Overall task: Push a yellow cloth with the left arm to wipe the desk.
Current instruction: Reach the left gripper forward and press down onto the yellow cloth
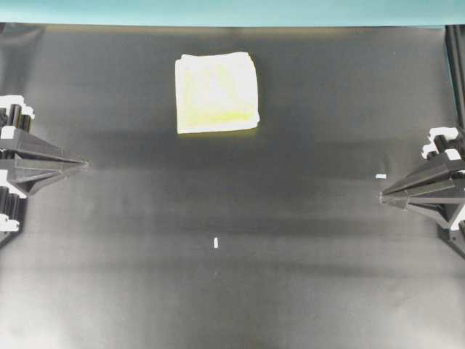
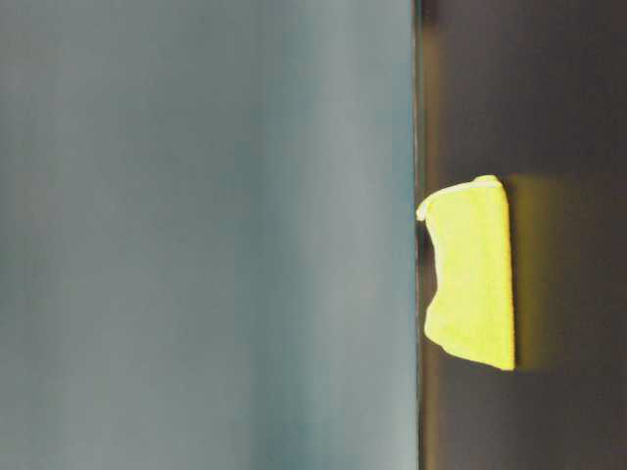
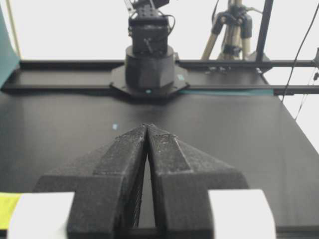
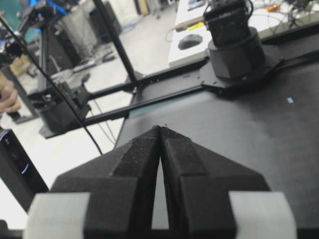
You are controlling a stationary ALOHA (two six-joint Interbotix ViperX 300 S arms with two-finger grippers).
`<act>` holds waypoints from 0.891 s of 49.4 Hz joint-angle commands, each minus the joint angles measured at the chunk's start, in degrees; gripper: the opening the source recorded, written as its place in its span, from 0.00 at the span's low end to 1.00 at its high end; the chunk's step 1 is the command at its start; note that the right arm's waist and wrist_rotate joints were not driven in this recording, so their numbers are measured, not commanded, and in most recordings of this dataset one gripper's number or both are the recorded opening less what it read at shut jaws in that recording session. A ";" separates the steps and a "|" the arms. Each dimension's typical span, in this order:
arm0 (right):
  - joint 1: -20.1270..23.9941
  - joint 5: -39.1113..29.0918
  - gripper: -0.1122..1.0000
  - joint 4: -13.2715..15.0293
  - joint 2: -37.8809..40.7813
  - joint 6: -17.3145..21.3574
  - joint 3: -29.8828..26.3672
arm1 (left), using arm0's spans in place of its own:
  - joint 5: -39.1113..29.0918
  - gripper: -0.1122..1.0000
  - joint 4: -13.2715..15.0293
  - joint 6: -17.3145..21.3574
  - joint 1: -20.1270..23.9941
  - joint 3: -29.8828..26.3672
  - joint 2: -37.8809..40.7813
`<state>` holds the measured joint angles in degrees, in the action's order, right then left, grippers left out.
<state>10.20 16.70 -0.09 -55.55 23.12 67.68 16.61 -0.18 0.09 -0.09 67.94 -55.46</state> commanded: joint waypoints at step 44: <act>0.00 -4.13 0.10 -0.09 -0.35 0.00 -0.97 | 13.97 0.19 -2.29 -3.34 17.75 -21.36 48.87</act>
<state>10.20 12.30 -0.09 -56.07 23.20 67.68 29.97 -2.29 -3.08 16.70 50.63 -11.25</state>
